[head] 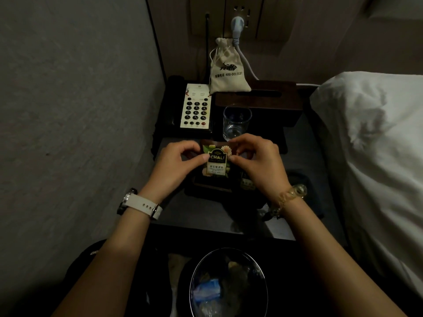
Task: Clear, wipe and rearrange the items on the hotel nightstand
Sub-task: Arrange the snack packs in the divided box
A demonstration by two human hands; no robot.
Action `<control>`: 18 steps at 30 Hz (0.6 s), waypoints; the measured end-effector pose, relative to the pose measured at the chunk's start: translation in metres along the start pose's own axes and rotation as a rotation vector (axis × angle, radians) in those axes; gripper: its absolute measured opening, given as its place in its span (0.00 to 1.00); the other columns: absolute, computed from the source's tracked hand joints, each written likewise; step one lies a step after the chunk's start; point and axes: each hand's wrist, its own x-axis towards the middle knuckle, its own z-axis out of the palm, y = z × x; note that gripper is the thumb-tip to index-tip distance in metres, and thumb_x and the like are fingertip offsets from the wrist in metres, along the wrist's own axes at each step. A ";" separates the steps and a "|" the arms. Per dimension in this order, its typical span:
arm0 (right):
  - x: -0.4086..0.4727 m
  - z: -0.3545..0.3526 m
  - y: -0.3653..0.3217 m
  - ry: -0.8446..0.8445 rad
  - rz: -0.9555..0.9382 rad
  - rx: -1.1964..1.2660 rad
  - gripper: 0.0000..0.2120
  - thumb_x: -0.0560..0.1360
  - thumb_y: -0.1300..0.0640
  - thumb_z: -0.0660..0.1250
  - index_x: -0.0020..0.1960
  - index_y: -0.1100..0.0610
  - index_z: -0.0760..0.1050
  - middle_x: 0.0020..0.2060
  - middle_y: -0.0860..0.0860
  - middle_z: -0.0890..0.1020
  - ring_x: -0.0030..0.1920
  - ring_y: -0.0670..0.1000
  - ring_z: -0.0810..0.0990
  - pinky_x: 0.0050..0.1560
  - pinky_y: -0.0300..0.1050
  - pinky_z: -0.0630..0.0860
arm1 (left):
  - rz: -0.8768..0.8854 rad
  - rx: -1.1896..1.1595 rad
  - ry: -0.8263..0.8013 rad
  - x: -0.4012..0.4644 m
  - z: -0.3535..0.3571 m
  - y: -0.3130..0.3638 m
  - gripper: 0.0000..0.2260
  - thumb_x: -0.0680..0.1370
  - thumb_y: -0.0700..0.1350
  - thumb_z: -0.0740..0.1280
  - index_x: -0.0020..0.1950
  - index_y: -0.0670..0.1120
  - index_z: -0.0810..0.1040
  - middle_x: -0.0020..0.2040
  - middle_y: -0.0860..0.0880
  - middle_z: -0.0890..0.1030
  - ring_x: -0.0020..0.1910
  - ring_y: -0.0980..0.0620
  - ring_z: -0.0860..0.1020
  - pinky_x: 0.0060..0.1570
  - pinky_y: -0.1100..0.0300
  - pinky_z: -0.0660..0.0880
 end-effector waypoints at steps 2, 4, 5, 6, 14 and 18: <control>0.001 0.002 -0.001 0.009 0.002 -0.009 0.14 0.70 0.59 0.75 0.55 0.53 0.80 0.42 0.49 0.82 0.50 0.51 0.80 0.56 0.56 0.77 | 0.007 0.060 0.023 0.001 0.000 -0.003 0.02 0.74 0.41 0.72 0.42 0.45 0.81 0.40 0.50 0.79 0.42 0.53 0.77 0.46 0.56 0.74; 0.002 0.003 -0.001 0.018 -0.001 0.000 0.13 0.70 0.59 0.75 0.54 0.53 0.80 0.41 0.49 0.82 0.49 0.51 0.80 0.56 0.57 0.76 | 0.008 0.114 0.042 0.002 0.001 -0.005 0.03 0.75 0.39 0.72 0.42 0.46 0.80 0.41 0.52 0.77 0.41 0.55 0.75 0.46 0.60 0.72; 0.002 0.004 -0.002 0.021 -0.002 0.008 0.13 0.70 0.60 0.75 0.53 0.53 0.80 0.40 0.48 0.81 0.49 0.50 0.80 0.57 0.57 0.76 | 0.013 0.131 0.051 0.002 0.001 -0.005 0.04 0.75 0.39 0.71 0.41 0.47 0.79 0.41 0.53 0.77 0.41 0.57 0.75 0.45 0.62 0.71; 0.001 0.004 -0.002 0.024 -0.005 0.012 0.12 0.70 0.60 0.75 0.52 0.53 0.80 0.39 0.48 0.81 0.48 0.51 0.80 0.57 0.58 0.75 | 0.018 0.142 0.058 0.002 0.000 -0.005 0.05 0.75 0.39 0.71 0.41 0.47 0.79 0.41 0.53 0.77 0.42 0.57 0.75 0.45 0.64 0.71; -0.001 0.008 0.002 0.017 -0.108 -0.192 0.12 0.70 0.57 0.75 0.52 0.52 0.78 0.40 0.42 0.78 0.46 0.43 0.73 0.49 0.41 0.69 | -0.035 0.222 0.036 0.001 0.000 -0.006 0.03 0.73 0.40 0.74 0.41 0.43 0.82 0.46 0.48 0.80 0.48 0.50 0.78 0.51 0.55 0.74; -0.004 0.012 0.006 -0.023 -0.138 -0.384 0.12 0.71 0.54 0.73 0.54 0.51 0.77 0.44 0.47 0.78 0.48 0.48 0.75 0.52 0.43 0.68 | -0.059 0.358 0.014 -0.001 0.002 -0.006 0.04 0.71 0.44 0.75 0.43 0.45 0.84 0.49 0.51 0.80 0.54 0.48 0.76 0.56 0.46 0.74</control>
